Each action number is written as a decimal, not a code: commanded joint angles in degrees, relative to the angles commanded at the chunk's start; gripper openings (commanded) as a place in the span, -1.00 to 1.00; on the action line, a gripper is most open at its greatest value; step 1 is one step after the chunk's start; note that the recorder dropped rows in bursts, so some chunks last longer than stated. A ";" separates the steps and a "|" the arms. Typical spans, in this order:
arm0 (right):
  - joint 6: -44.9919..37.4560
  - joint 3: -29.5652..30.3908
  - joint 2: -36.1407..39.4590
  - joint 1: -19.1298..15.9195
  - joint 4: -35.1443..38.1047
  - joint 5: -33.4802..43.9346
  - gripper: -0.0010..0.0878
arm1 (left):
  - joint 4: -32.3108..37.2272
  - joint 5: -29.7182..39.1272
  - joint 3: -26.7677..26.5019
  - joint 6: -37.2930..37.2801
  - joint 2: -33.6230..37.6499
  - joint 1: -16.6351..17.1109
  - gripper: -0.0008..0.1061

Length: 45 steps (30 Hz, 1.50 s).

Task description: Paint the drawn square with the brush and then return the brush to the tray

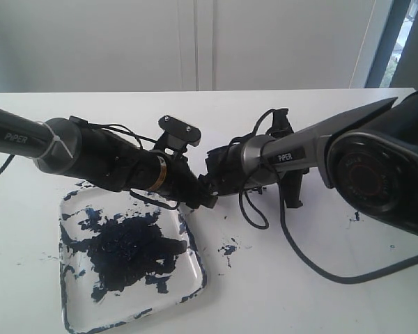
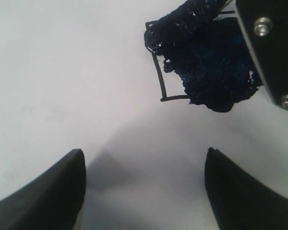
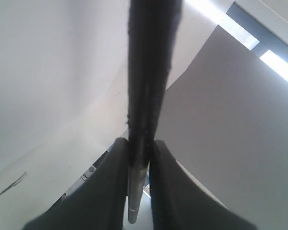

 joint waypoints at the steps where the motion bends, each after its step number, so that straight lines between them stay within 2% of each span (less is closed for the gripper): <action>1: 0.00 0.00 0.00 0.00 0.09 0.00 -0.98 | 0.00 0.00 0.00 0.00 0.00 0.00 0.37; 8: -1.03 0.00 0.00 -0.12 1.63 0.00 -0.98 | 0.00 -0.42 0.00 0.00 0.00 0.00 0.37; 13: -1.03 0.00 0.00 -1.94 3.69 0.00 -0.98 | 0.00 -1.06 0.00 0.00 0.00 0.00 0.37; 24: -1.03 0.00 0.00 -1.96 6.25 0.00 -0.98 | 0.00 -0.80 0.00 0.21 0.00 0.00 0.37; 45: 0.42 0.00 0.00 -1.96 1.84 0.00 -0.98 | 0.00 -1.03 0.00 0.19 0.00 0.00 0.37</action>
